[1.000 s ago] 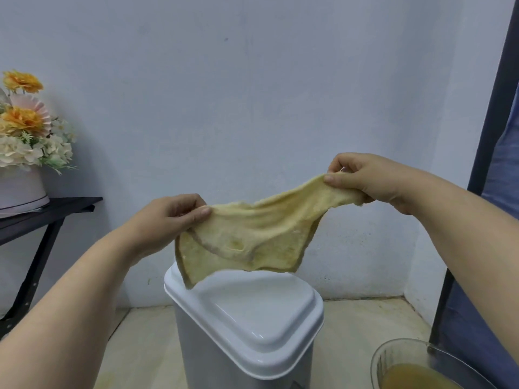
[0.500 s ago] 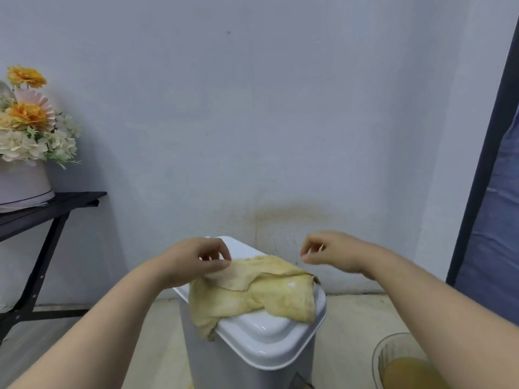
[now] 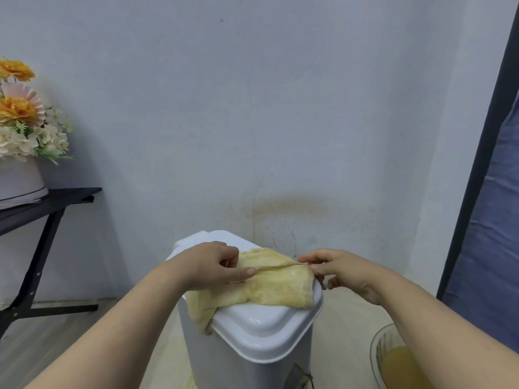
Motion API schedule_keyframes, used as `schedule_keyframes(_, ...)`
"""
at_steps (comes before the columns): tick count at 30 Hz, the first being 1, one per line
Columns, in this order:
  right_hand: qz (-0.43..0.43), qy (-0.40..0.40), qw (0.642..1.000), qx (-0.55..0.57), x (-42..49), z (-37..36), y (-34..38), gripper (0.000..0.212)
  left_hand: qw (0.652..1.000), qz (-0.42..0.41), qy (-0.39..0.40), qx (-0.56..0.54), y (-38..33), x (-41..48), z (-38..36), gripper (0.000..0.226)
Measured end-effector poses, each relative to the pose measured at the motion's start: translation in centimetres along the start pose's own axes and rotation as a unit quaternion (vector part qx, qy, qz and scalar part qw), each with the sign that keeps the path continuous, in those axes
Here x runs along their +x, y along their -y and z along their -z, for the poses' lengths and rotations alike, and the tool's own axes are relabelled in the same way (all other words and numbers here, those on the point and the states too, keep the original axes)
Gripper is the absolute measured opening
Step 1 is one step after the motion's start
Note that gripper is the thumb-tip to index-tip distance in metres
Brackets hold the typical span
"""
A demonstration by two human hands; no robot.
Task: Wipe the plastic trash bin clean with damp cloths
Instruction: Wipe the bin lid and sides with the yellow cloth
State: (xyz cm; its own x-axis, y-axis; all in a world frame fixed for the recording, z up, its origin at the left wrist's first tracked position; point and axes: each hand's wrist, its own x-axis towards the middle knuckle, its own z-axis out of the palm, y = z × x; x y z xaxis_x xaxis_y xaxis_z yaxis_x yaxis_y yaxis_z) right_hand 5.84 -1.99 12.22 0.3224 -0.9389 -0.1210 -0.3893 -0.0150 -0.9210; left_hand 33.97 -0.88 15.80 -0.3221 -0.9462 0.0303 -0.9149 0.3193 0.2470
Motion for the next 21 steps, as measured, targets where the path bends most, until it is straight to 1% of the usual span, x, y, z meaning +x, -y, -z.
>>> schedule_keyframes(1,0.0,0.007,1.0,0.009,-0.1,0.1,0.0,0.037,0.999,0.007,-0.014,0.037,-0.2,0.1,-0.3,0.048)
schedule_keyframes(3,0.002,0.016,0.999,-0.033,-0.4,0.3,0.0,0.045,0.996,0.01,-0.044,0.083,-0.8,0.4,-0.9,0.045)
schedule_keyframes(4,0.006,0.01,0.998,-0.059,-0.5,0.2,-0.2,0.042,0.995,0.009,-0.054,0.08,-1.0,0.5,-1.0,0.04)
schedule_keyframes(7,0.024,-0.052,0.996,-0.066,-0.3,-0.6,-0.5,0.016,0.997,0.007,-0.054,0.061,-1.5,0.8,-0.5,0.022)
schedule_keyframes(8,0.033,-0.073,0.993,-0.082,-0.1,-0.8,-0.4,0.014,0.997,0.012,-0.052,0.061,-1.5,0.8,-0.3,0.02)
schedule_keyframes(9,0.047,-0.094,0.986,-0.131,0.1,-0.7,-0.1,0.015,0.996,0.016,-0.058,0.062,-1.5,0.7,-0.1,0.019)
schedule_keyframes(10,0.067,-0.117,0.969,-0.206,0.4,-0.5,0.5,0.016,0.996,0.019,-0.069,0.06,-1.5,0.7,0.2,0.019)
schedule_keyframes(12,0.114,-0.148,0.919,-0.346,0.7,0.3,2.6,0.02,0.994,0.017,-0.105,0.037,-1.4,0.5,1.4,0.019)
schedule_keyframes(13,0.134,-0.16,0.905,-0.372,0.6,0.6,3.8,0.02,0.991,0.014,-0.13,0.014,-1.3,0.4,2.2,0.02)
schedule_keyframes(14,0.144,-0.162,0.907,-0.361,0.4,1.0,5.0,0.02,0.987,0.009,-0.16,-0.02,-1.0,0.2,3.0,0.02)
schedule_keyframes(16,0.148,-0.143,0.95,-0.235,-0.3,1.7,7.2,0.023,0.97,-0.012,-0.216,-0.111,-0.5,-0.4,4.4,0.015)
schedule_keyframes(17,0.148,-0.124,0.966,-0.174,-0.6,1.9,8.3,0.024,0.961,-0.026,-0.235,-0.146,-0.3,-0.7,5.1,0.014)
schedule_keyframes(18,0.148,-0.108,0.972,-0.145,-0.9,2.1,9.1,0.024,0.954,-0.038,-0.247,-0.164,-0.3,-1.0,5.5,0.014)
schedule_keyframes(21,0.184,-0.087,0.965,-0.166,-1.3,2.8,11.2,0.018,0.944,-0.051,-0.28,-0.166,0.1,-1.9,7.1,0.01)
